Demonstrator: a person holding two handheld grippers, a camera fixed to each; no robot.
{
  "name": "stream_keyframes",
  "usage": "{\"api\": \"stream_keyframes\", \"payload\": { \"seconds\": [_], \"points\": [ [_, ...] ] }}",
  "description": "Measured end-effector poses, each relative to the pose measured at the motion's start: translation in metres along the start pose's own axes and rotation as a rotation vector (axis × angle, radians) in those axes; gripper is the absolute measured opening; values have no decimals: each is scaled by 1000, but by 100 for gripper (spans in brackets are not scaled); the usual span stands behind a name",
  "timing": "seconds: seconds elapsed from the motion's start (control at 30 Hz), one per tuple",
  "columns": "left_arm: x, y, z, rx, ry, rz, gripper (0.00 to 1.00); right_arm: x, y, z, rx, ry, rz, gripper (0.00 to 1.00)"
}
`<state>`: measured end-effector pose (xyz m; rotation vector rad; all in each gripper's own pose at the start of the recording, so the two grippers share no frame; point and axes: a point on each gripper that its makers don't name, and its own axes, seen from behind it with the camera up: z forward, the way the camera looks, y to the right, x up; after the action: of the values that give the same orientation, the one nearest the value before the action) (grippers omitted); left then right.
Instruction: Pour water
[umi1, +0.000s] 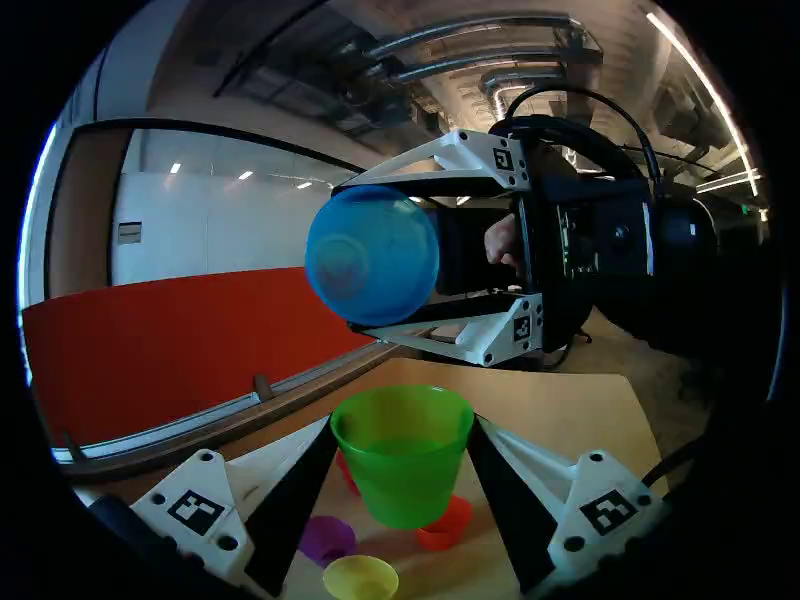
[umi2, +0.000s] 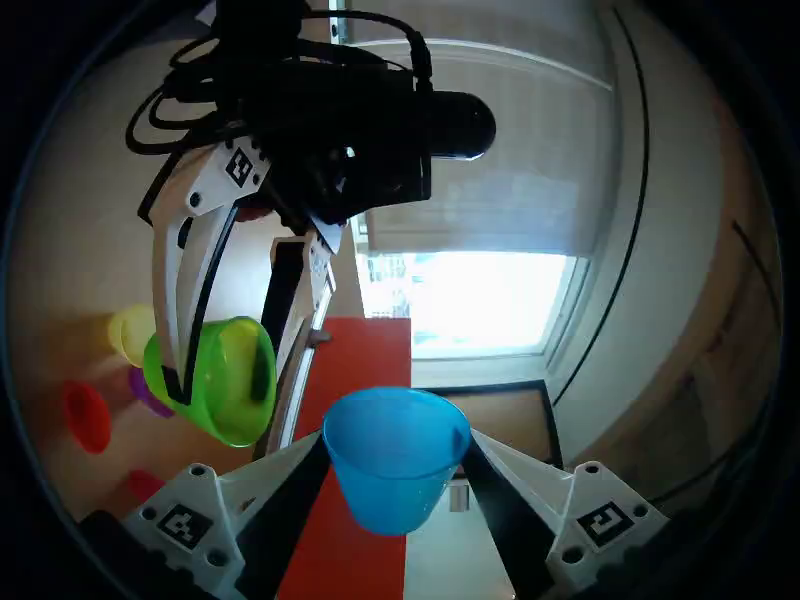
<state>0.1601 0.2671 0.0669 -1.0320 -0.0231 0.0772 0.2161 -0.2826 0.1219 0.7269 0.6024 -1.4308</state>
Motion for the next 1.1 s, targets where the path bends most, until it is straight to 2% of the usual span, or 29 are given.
{"api": "stream_keyframes", "payload": {
  "seconds": [0.17,0.33,0.73,1.1],
  "points": [
    [-1,-1,-1,4,-3,2,88,-2,-1,-2,-4,-1,55,90],
    [-1,-1,-2,7,-5,3,88,-7,-4,-6,-5,-2,166,91],
    [-1,-2,-3,11,-8,6,88,-19,-12,-15,-22,-25,502,91],
    [0,-3,-7,20,-11,12,88,-23,-20,-24,-8,-22,882,91]
  ]
}}
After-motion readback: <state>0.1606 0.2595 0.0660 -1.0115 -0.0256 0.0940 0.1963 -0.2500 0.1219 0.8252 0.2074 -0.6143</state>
